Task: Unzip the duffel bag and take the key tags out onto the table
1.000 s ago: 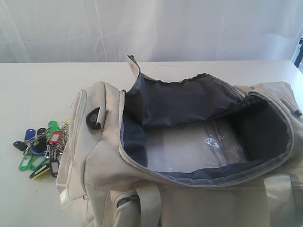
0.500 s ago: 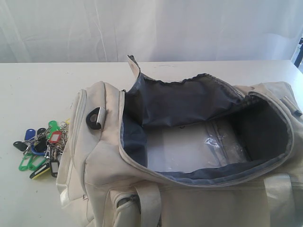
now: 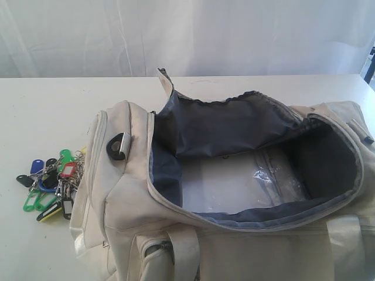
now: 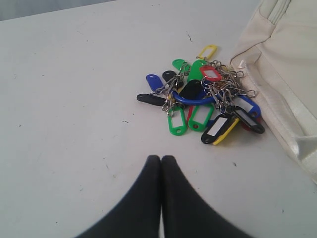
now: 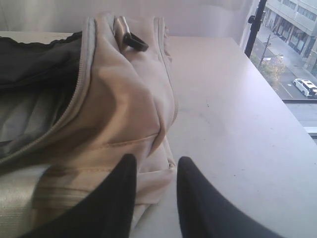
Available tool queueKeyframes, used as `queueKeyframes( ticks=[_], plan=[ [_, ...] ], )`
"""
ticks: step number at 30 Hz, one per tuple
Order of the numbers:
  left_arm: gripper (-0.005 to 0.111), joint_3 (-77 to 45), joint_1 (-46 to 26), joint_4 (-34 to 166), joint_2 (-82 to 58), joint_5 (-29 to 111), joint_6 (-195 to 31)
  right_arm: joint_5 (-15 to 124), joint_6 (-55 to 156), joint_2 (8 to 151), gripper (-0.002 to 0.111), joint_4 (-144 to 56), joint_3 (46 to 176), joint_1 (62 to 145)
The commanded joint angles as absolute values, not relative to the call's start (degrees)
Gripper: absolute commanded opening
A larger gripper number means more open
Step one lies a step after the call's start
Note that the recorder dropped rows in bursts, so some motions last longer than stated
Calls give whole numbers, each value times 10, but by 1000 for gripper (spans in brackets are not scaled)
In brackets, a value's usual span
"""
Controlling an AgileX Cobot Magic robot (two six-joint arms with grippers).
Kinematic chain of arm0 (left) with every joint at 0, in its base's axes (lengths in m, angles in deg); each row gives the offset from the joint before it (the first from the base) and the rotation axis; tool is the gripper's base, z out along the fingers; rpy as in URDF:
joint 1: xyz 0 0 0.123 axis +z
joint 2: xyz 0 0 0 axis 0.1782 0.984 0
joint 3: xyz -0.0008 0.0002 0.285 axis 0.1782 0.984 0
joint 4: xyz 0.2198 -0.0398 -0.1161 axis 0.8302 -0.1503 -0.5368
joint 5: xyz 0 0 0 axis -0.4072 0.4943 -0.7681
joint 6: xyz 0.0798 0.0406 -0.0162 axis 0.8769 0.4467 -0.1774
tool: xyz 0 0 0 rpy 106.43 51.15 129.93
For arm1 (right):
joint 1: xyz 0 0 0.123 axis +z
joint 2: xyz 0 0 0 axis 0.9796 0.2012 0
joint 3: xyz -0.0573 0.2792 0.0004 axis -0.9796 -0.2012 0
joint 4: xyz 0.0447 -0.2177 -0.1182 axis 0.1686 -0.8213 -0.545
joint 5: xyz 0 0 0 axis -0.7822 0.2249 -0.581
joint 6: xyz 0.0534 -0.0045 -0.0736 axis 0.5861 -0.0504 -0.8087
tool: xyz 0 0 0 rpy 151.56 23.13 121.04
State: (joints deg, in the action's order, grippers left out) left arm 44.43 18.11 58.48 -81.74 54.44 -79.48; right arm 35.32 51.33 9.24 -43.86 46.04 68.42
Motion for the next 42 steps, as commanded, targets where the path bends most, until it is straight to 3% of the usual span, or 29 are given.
queueKeyframes(
  ticks=[1, 42],
  plan=[
    [0, 446, 182, 583, -820, 544, -800, 361, 517, 89, 28, -439, 457, 686],
    [0, 446, 182, 583, -820, 544, -800, 361, 505, 89, 28, -439, 457, 686]
  ],
)
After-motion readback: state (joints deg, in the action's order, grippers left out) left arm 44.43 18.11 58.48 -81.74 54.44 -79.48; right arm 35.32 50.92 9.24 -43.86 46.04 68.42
